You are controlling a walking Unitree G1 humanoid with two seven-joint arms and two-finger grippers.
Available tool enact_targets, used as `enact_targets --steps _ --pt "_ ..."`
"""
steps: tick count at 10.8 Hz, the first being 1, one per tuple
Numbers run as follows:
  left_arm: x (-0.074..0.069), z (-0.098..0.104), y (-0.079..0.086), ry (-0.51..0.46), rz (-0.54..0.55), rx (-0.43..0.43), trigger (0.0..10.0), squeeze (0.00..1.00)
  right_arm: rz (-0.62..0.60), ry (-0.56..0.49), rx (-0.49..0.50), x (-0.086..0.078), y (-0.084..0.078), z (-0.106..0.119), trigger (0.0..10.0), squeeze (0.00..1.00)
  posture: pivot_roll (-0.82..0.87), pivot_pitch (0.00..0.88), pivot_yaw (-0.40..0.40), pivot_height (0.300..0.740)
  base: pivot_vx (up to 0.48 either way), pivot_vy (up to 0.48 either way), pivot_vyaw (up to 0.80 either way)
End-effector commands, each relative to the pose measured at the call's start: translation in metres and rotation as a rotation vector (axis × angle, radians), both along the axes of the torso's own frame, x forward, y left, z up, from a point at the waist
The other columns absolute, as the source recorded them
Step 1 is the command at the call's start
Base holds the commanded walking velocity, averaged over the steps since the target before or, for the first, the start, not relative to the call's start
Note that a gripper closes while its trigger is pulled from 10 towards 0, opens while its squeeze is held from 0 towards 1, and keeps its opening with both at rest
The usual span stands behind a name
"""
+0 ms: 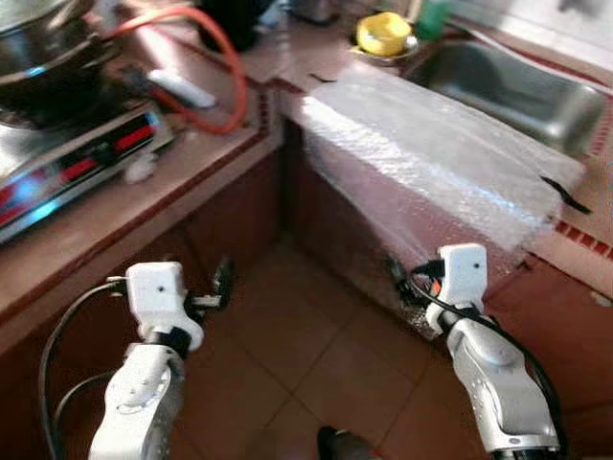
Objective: Kitchen organization
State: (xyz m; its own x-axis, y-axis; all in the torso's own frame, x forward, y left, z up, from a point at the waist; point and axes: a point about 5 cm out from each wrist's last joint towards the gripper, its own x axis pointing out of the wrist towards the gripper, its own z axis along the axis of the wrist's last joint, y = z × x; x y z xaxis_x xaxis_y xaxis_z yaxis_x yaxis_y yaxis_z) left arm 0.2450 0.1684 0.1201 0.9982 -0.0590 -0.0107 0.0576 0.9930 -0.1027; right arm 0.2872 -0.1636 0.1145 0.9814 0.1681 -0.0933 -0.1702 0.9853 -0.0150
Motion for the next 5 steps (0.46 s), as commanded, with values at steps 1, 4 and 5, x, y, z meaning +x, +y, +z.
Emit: enact_targets --steps 1,4,5 --pt "0.002 0.0 0.002 -0.009 0.012 0.0 10.0 0.0 -0.018 -0.006 -0.014 -0.004 -0.003 0.001 10.0 0.0 -0.13 0.163 0.02 0.74 0.0 0.0 -0.79" --pt "0.004 0.013 0.0 -0.071 0.023 0.007 10.0 0.0 -0.066 -0.045 -0.027 -0.009 -0.011 0.01 10.0 0.0 -0.15 0.208 0.045 0.74 0.0 0.0 -0.79" --pt "0.006 0.016 0.003 -0.085 0.037 -0.001 10.0 0.0 -0.081 -0.057 -0.029 -0.009 -0.011 0.014 10.0 0.0 -0.15 0.22 0.044 0.74 0.0 0.0 -0.79"
